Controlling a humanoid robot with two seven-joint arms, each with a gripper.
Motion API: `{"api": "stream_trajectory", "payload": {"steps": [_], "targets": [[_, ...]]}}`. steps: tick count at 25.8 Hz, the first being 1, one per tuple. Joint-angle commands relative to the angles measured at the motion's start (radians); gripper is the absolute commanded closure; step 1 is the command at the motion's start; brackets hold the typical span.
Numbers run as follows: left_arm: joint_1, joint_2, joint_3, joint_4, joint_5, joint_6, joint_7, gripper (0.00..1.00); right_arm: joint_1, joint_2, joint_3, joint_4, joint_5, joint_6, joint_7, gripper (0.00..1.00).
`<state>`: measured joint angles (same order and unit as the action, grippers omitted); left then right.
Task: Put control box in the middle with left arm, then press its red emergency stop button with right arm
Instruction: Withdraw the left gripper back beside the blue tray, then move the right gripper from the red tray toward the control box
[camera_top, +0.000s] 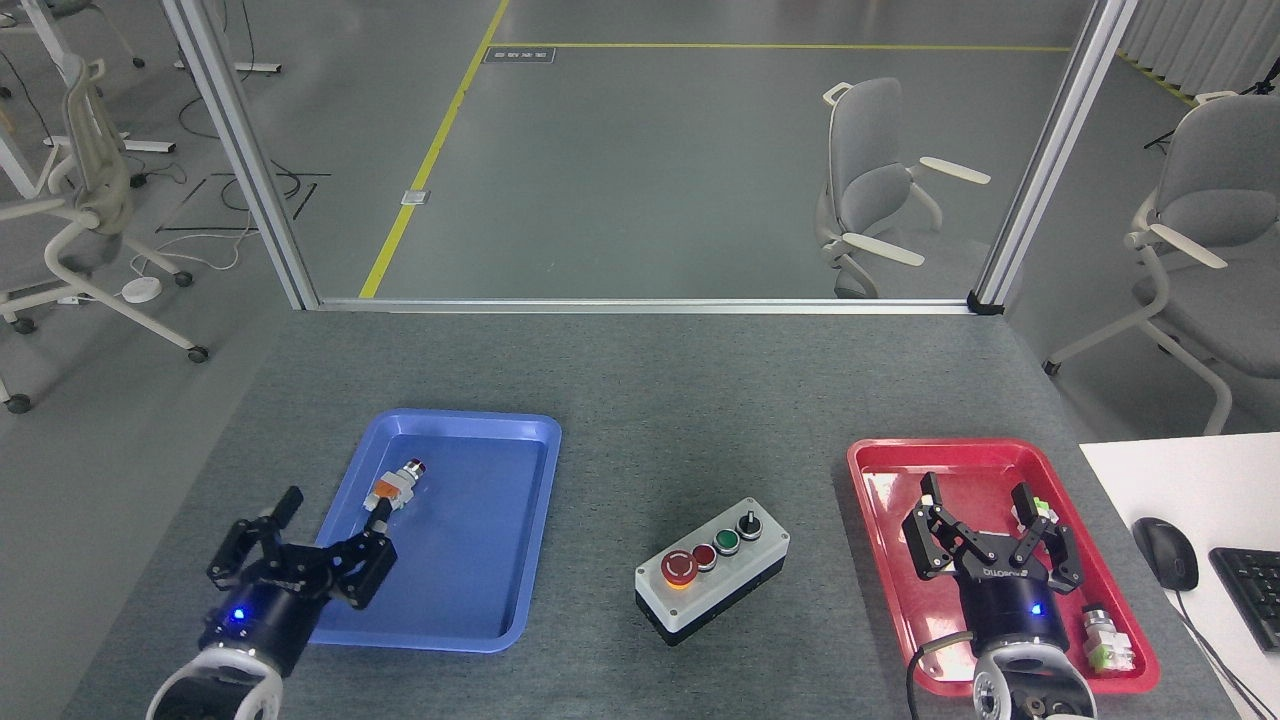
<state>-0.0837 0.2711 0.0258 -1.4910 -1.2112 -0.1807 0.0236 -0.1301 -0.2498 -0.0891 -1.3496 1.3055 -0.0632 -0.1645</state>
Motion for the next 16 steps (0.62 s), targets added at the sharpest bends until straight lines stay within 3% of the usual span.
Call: {"api": "stream_trajectory", "payload": {"steps": [1,5,9,16], "targets": [[-0.12,0.005,0.1,0.098,0.108,-0.003,-0.004,0.02,-0.005,-0.003,0.003,0.001,0.001,0.003,-0.003,0.02],[-0.199,-0.003,0.126,0.179,0.127,0.058,-0.001,0.02,-0.023,-0.008,0.008,0.01,0.005,-0.001,-0.001,0.05],[-0.205,-0.015,0.121,0.189,0.125,0.165,0.001,0.02,-0.025,-0.008,0.012,0.02,0.003,-0.041,-0.001,0.33],[-0.18,-0.046,0.114,0.189,0.111,0.164,0.029,0.02,-0.045,-0.028,0.014,0.06,-0.002,-0.268,-0.007,0.93]]}}
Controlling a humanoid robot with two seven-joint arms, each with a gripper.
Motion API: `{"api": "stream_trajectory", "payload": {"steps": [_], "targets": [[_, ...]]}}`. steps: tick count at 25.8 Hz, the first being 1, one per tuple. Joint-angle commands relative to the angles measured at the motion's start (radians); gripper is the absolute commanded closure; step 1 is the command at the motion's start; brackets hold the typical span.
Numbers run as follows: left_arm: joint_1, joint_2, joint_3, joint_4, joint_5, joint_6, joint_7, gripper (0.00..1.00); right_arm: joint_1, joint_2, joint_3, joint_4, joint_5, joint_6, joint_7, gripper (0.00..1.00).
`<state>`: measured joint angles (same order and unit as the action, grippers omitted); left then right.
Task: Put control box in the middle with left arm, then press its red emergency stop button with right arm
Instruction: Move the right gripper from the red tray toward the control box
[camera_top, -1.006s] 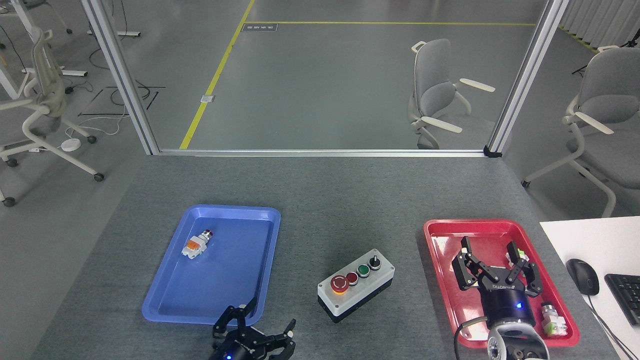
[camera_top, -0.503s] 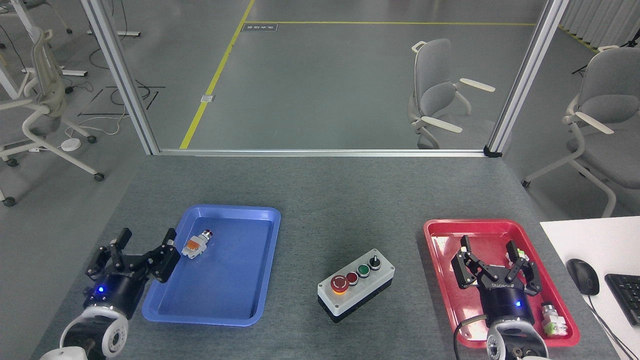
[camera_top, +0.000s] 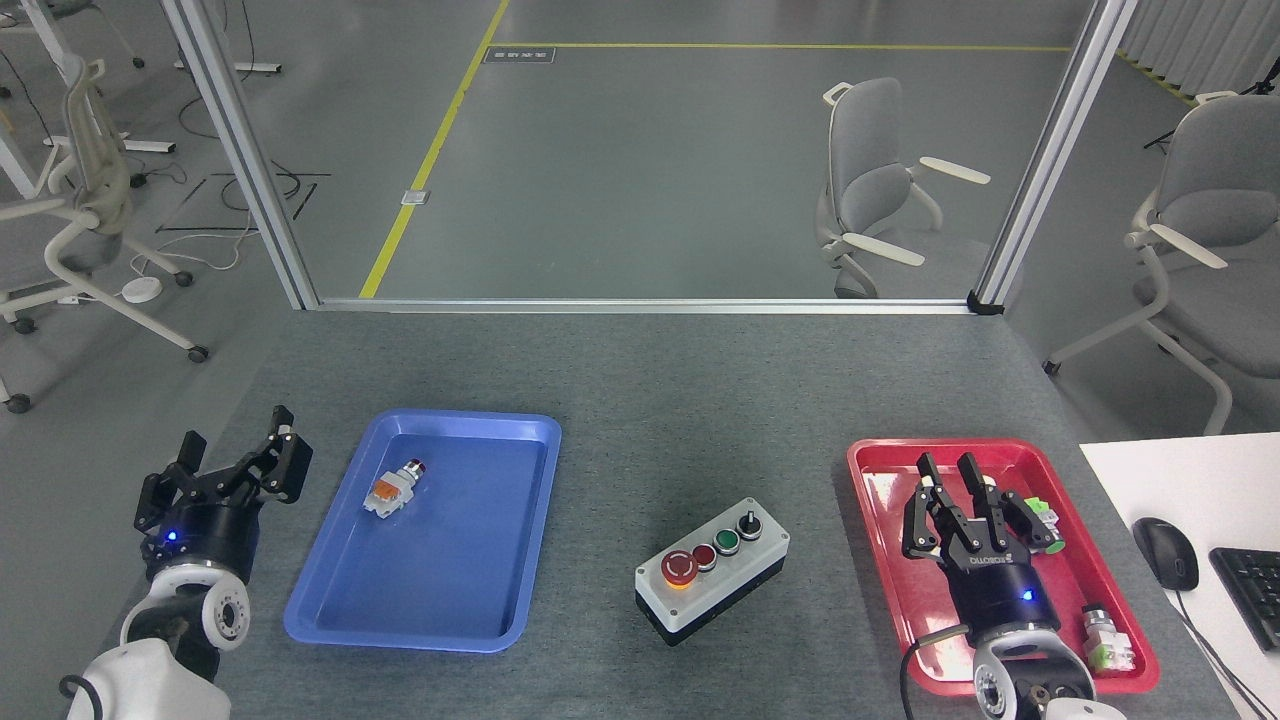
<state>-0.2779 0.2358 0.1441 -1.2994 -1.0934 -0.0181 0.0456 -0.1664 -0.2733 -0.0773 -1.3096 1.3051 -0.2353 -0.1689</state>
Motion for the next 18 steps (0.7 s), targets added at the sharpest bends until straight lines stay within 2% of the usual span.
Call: {"api": "stream_trajectory", "payload": {"steps": [1,7,9,14,18], "targets": [[0.017,-0.01,-0.011,-0.003,-0.006,0.001,0.007,0.02,-0.013,-0.004,0.002,0.024,-0.001,-0.137,-0.003,1.0],[0.02,-0.01,-0.041,-0.011,-0.01,0.001,0.005,0.02,-0.042,-0.004,0.014,0.058,0.002,-0.375,-0.003,1.0],[0.02,-0.01,-0.05,-0.011,-0.011,0.001,0.005,0.02,-0.058,-0.004,0.057,0.073,0.002,-0.44,-0.003,1.0],[0.02,-0.01,-0.052,-0.011,-0.011,0.001,0.005,0.02,-0.11,0.002,0.197,0.107,0.014,-0.467,-0.001,1.0],[0.02,-0.01,-0.052,-0.009,-0.013,0.001,0.007,0.02,-0.14,0.02,0.257,0.15,0.016,-0.457,0.005,1.0]]}}
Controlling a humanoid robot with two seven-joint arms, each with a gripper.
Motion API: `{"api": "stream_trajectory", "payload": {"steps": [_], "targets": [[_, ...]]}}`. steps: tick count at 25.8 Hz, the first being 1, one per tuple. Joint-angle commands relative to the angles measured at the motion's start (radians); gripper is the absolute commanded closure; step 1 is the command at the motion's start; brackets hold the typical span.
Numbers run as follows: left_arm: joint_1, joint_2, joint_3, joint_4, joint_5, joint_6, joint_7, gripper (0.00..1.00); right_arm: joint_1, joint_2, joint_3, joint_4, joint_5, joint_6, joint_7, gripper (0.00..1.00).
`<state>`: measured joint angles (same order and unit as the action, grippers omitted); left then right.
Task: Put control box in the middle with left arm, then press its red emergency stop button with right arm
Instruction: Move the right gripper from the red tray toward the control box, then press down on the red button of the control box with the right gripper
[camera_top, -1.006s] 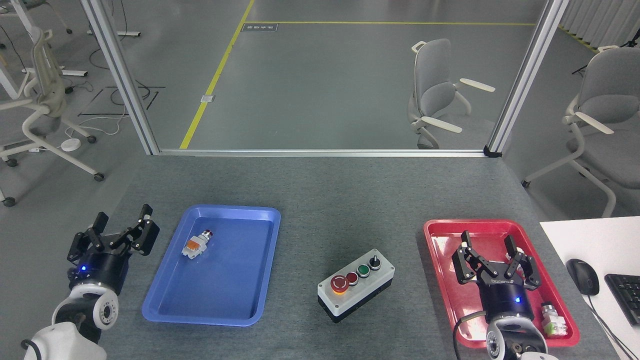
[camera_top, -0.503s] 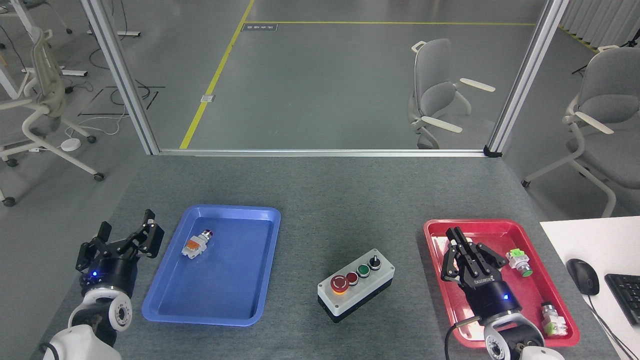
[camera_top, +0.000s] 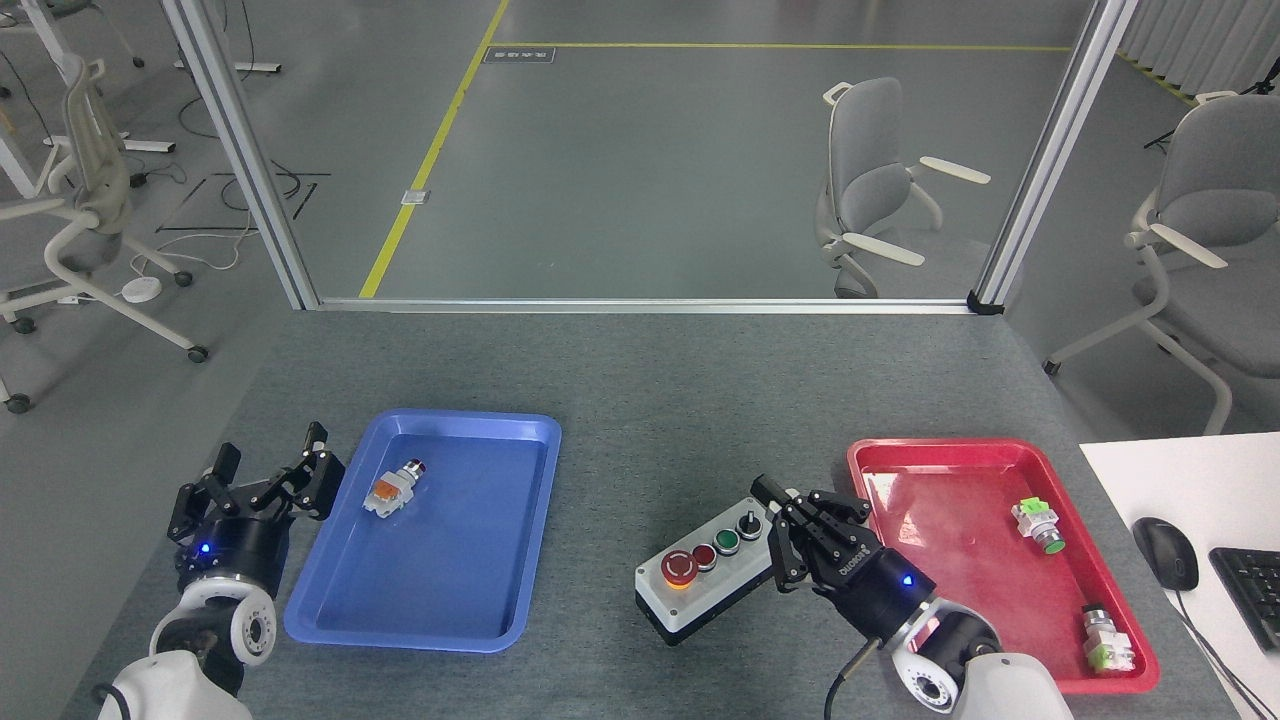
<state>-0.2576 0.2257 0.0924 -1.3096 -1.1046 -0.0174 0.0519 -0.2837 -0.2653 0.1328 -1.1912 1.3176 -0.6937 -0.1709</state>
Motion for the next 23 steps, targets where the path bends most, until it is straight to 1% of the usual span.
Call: {"api": "stream_trajectory", "payload": {"steps": [1,4,7,9,11,12,15,18,23], "targets": [[0.001,0.0,-0.002,0.001,-0.001,0.001,0.0,0.02,-0.034,0.023,0.063,0.054,0.003,0.002,0.007,1.0],[0.003,-0.002,-0.022,0.004,-0.003,0.004,0.0,0.02,-0.06,0.035,0.113,0.105,0.005,0.005,0.007,1.0],[0.021,-0.012,-0.06,0.001,-0.001,0.007,0.002,0.02,-0.061,0.04,0.123,0.131,0.005,0.005,0.007,1.0],[0.038,-0.045,-0.08,0.001,-0.001,0.005,0.019,0.02,-0.061,0.052,0.125,0.148,0.005,0.005,0.007,1.0],[0.054,-0.086,-0.089,0.003,-0.003,0.008,0.066,0.02,-0.061,0.058,0.125,0.16,0.005,0.005,0.007,1.0],[0.063,-0.095,-0.091,0.004,-0.005,0.008,0.086,0.02,-0.06,0.057,0.126,0.16,0.005,0.005,0.007,1.0],[0.096,-0.097,-0.095,0.003,-0.035,0.013,0.091,0.02,-0.061,0.057,0.14,0.162,0.005,0.01,0.007,1.0],[0.115,-0.112,-0.095,0.0,-0.061,0.019,0.089,0.02,-0.06,0.058,0.148,0.17,0.005,0.01,0.007,1.0],[0.115,-0.114,-0.097,0.001,-0.061,0.021,0.085,0.02,-0.063,0.063,0.174,0.208,0.003,0.016,0.005,1.0]]}}
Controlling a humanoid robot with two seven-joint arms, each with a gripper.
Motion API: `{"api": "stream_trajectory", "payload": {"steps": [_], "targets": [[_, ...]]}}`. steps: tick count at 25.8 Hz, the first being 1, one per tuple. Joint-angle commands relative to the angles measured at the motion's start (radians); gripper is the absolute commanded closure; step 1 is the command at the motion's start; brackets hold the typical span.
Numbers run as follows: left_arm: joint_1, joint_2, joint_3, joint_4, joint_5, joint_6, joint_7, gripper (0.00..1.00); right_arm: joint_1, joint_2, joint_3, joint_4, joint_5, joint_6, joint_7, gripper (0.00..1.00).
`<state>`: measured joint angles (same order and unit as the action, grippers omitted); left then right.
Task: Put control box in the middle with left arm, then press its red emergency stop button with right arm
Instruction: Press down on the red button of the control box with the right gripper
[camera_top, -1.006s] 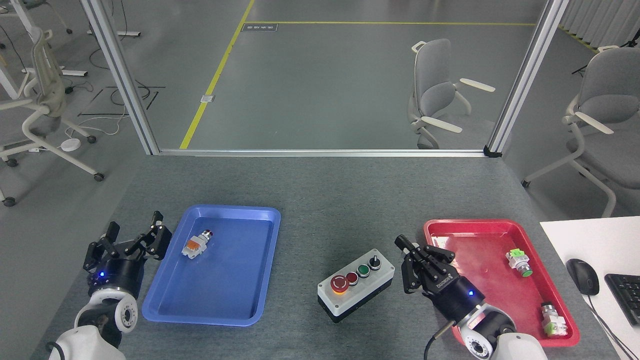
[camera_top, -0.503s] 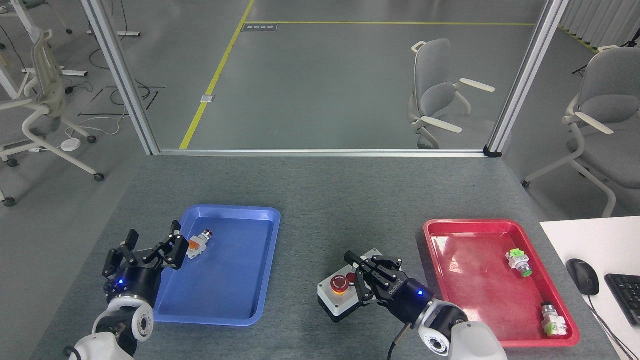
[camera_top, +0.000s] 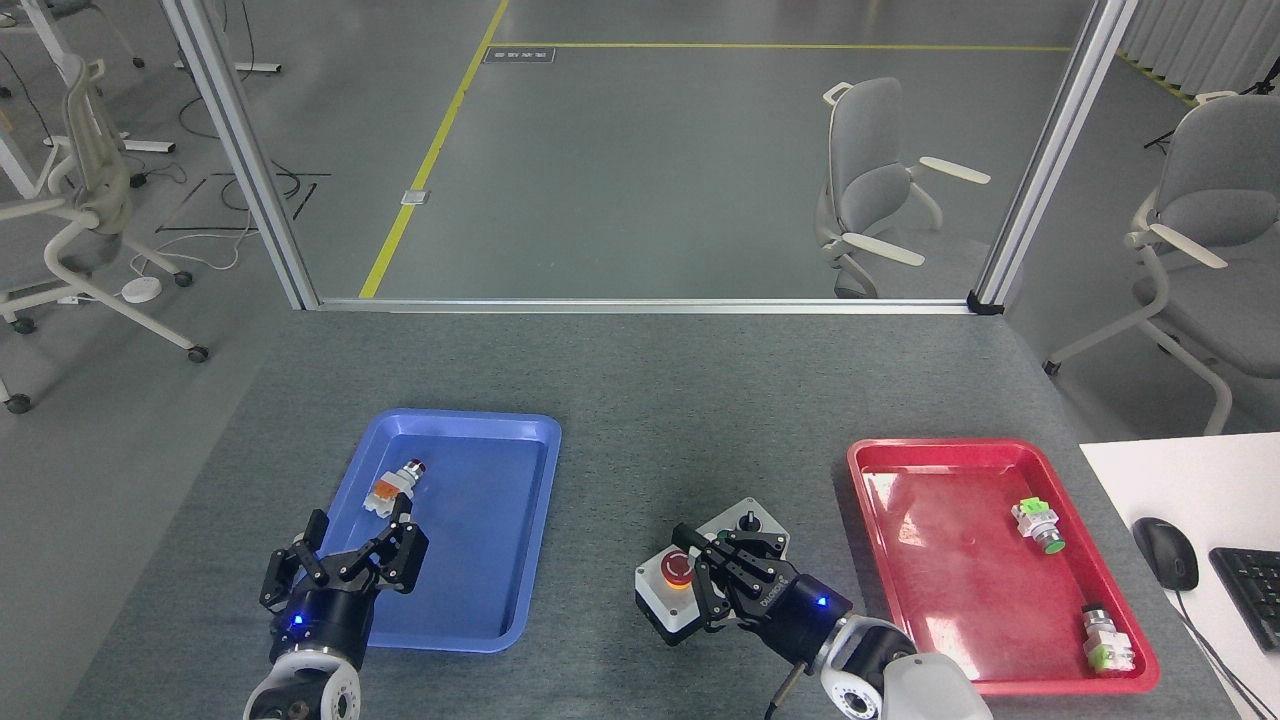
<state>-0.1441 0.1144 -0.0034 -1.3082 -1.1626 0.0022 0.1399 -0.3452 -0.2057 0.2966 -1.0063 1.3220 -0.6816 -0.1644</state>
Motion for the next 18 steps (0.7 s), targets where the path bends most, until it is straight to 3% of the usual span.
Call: {"api": "stream_trajectory", "payload": {"steps": [1,18], "targets": [[0.001,-0.002,-0.001,0.0,-0.002,-0.001,-0.003,0.01,0.0,0.011,0.012,0.029,0.0,0.004,0.0,1.0],[0.001,-0.01,0.0,0.0,0.015,-0.001,-0.002,0.01,-0.001,0.022,0.032,0.109,0.008,0.004,0.0,1.0]]}}
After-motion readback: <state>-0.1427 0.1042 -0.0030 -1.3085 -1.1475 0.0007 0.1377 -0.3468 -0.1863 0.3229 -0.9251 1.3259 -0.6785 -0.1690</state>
